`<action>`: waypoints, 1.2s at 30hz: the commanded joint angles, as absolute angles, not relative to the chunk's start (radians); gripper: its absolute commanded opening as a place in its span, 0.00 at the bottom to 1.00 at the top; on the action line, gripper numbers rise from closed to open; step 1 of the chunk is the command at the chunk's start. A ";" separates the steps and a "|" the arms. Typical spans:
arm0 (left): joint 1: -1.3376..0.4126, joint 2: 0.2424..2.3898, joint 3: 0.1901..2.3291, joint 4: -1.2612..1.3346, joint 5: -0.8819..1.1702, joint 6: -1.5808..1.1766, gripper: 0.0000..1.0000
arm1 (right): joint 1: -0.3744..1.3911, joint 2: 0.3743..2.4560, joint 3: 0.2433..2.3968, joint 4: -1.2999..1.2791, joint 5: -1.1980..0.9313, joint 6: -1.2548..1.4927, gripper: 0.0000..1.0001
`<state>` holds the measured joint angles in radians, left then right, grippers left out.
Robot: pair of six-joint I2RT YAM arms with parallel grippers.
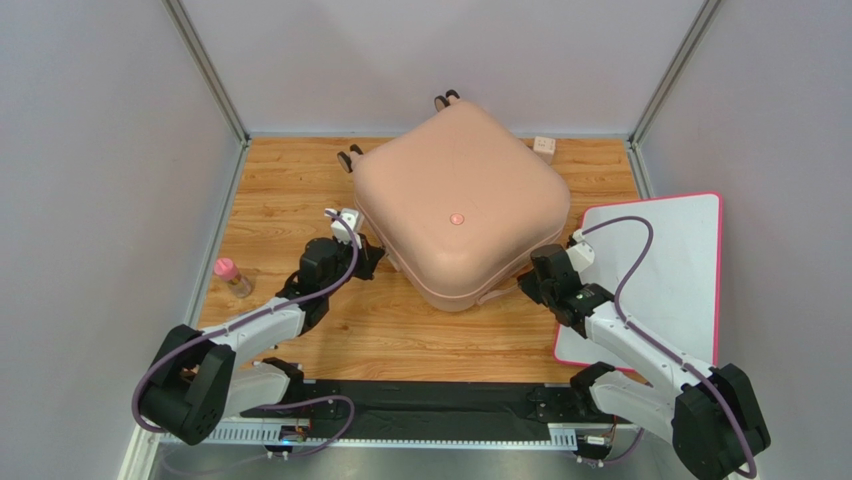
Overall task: Pack the luggage
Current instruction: Zip the luggage at the center of the board.
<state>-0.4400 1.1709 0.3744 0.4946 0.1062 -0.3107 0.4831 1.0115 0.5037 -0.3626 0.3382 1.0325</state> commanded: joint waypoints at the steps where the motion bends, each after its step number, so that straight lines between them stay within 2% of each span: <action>1: -0.315 1.181 0.420 0.471 -0.221 -0.276 0.00 | 0.459 1.011 0.505 -0.439 0.535 0.966 0.00; 15: -0.206 1.126 0.475 0.359 -0.193 -0.336 0.00 | 0.457 1.017 0.511 -0.448 0.581 0.946 0.01; 18: -0.181 1.147 0.485 0.365 -0.150 -0.347 0.00 | 0.454 1.019 0.511 -0.451 0.578 0.948 0.00; 23: -0.179 1.128 0.427 0.471 0.032 -0.339 0.00 | 0.454 1.017 0.515 -0.416 0.546 0.919 0.00; 25: -0.179 1.111 0.387 0.506 0.158 -0.325 0.05 | 0.453 1.016 0.520 -0.411 0.531 0.898 0.00; 27: -0.179 1.103 0.364 0.544 0.286 -0.315 0.19 | 0.451 1.011 0.531 -0.422 0.531 0.878 0.00; 28: -0.179 1.098 0.359 0.548 0.319 -0.313 0.19 | 0.448 1.011 0.534 -0.429 0.535 0.877 0.00; 30: -0.183 1.094 0.347 0.554 0.407 -0.305 0.30 | 0.431 1.011 0.540 -0.440 0.534 0.865 0.00; 32: -0.196 1.080 0.327 0.567 0.457 -0.295 0.41 | 0.394 1.015 0.540 -0.436 0.520 0.842 0.00; 36: -0.317 1.062 0.304 0.578 0.491 -0.238 0.55 | 0.315 1.081 0.552 -0.399 0.477 0.789 0.00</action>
<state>-0.2401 1.0920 0.3145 0.5014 0.3801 -0.3016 0.3763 1.0367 0.5251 -0.3656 0.4164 0.8967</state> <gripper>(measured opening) 0.516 0.066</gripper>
